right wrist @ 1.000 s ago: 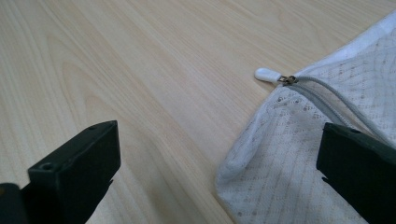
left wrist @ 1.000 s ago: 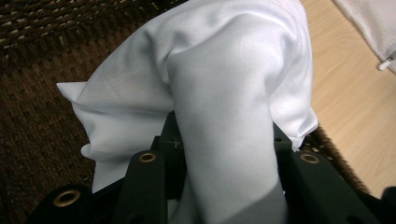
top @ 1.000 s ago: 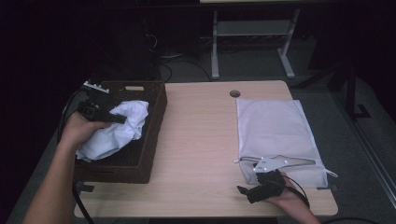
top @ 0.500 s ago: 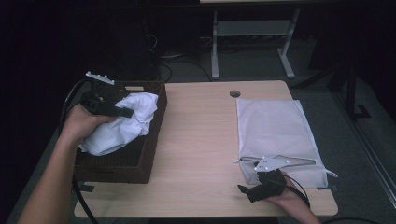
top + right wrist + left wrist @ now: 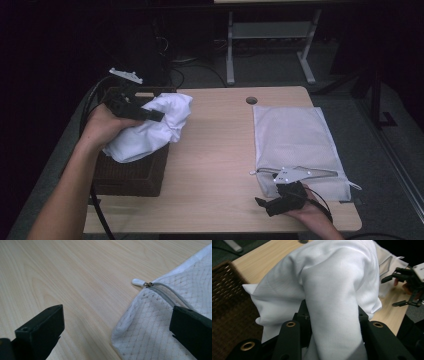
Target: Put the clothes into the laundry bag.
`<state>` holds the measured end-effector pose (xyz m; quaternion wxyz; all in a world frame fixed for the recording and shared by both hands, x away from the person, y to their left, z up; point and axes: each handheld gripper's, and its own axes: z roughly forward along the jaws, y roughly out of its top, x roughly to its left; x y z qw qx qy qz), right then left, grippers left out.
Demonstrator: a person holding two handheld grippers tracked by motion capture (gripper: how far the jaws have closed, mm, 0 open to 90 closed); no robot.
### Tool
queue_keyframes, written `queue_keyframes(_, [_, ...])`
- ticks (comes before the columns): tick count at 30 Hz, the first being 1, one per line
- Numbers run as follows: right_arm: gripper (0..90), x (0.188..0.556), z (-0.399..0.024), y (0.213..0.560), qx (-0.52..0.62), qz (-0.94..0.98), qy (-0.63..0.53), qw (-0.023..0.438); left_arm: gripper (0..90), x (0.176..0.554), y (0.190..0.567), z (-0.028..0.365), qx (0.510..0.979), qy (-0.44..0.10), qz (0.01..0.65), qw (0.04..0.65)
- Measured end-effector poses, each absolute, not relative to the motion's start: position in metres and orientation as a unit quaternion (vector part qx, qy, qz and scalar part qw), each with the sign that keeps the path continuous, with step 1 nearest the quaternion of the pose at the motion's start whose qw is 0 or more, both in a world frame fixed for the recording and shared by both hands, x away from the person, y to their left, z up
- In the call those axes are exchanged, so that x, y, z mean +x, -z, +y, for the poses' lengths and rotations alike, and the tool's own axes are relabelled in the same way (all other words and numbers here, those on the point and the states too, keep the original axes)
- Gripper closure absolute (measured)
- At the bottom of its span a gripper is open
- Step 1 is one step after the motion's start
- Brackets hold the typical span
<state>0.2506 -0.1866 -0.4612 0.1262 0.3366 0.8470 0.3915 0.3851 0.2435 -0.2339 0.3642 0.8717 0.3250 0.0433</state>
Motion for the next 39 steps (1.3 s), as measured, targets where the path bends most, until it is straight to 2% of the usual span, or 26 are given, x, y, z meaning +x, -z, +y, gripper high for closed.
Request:
queue_keyframes(15, [0.0, 0.250, -0.189, 0.460, 0.338, 0.845, -0.393, 0.129, 60.9, 0.375, 0.244, 0.184, 0.872, -0.026, 0.311, 0.377])
queue_keyframes(39, [0.0, 0.250, -0.192, 0.459, 0.335, 0.846, -0.393, 0.134, 60.6, 0.349, 0.304, 0.109, 0.887, -0.007, 0.283, 0.365])
